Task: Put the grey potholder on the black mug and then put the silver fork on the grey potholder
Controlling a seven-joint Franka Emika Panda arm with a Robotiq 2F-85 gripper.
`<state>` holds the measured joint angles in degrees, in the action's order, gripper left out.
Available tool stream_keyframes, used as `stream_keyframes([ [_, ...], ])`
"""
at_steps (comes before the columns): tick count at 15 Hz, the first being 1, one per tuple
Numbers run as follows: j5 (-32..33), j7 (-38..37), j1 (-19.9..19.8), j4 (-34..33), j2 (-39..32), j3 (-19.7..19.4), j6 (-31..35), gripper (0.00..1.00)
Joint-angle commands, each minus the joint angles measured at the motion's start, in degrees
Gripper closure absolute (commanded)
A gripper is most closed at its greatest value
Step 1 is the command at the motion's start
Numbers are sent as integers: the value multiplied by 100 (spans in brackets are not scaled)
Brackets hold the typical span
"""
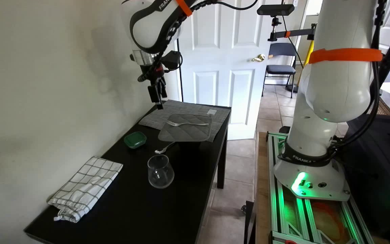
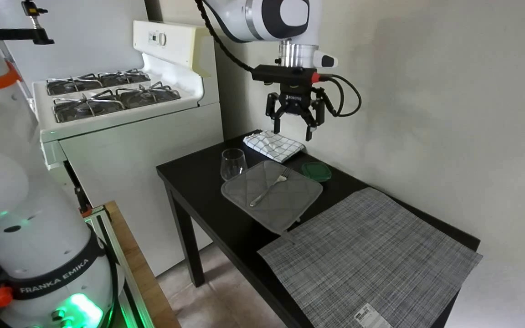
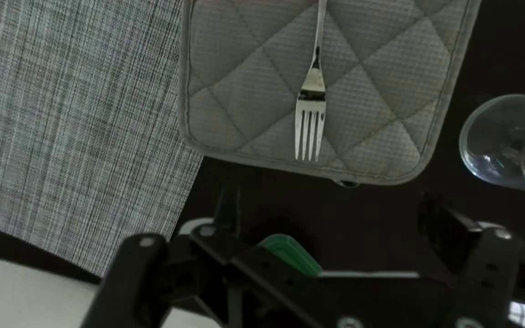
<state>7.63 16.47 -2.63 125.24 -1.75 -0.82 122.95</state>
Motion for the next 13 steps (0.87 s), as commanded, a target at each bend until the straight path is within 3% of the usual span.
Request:
stream_keyframes([
  [1,99,-488,149,275,748,69,-30,0],
  [3,15,-736,173,239,974,98,-67,0],
  [4,3,-426,150,4,603,47,-24,0],
  [13,2,-447,159,-10,605,40,-26,0],
])
